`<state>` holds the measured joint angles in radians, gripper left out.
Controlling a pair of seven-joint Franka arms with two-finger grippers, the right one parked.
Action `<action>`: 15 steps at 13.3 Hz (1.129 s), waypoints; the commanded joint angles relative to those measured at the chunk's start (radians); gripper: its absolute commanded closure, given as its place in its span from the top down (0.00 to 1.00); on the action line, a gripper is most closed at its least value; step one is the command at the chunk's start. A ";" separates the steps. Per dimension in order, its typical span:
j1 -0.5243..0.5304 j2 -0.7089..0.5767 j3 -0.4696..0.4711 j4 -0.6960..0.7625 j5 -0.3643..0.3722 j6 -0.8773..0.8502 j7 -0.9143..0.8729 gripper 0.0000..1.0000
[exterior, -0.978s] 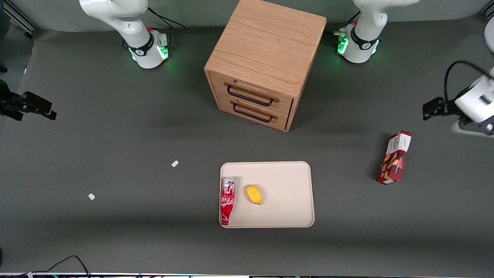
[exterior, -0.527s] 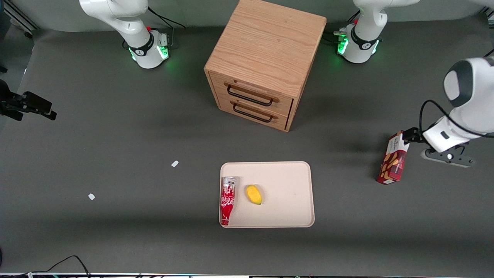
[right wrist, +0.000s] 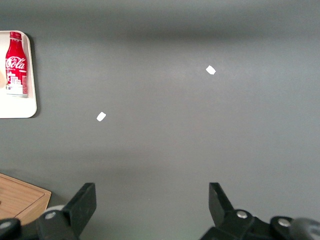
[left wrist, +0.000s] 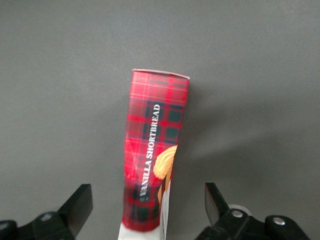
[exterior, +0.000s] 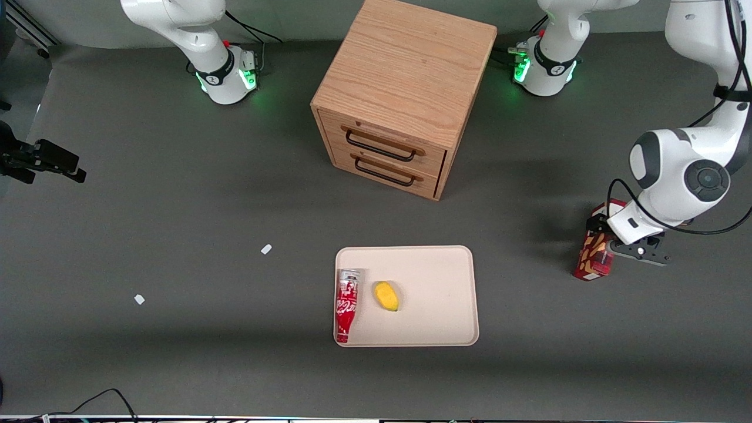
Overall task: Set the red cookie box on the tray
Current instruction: 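Close the left gripper on the red cookie box and lift it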
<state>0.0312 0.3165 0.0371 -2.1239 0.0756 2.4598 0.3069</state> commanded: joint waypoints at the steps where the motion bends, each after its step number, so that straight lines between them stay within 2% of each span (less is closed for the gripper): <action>1: -0.017 0.035 0.020 -0.005 -0.002 0.045 0.014 0.99; 3: -0.028 0.059 0.032 -0.007 -0.003 0.054 0.014 0.96; 4: -0.031 0.067 0.033 -0.007 -0.003 0.057 0.012 0.90; 5: -0.031 0.072 0.035 -0.007 -0.003 0.059 0.014 0.73; 7: -0.033 0.069 0.035 -0.005 -0.003 0.045 0.014 0.23; 8: -0.033 0.062 0.035 -0.005 -0.003 0.038 0.014 0.04; 9: -0.033 0.061 0.035 -0.005 -0.003 0.036 0.014 0.00; 15: -0.036 0.042 0.035 0.034 -0.008 -0.020 0.012 0.00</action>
<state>0.0191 0.3920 0.0519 -2.1142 0.0739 2.5006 0.3084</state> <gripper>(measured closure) 0.811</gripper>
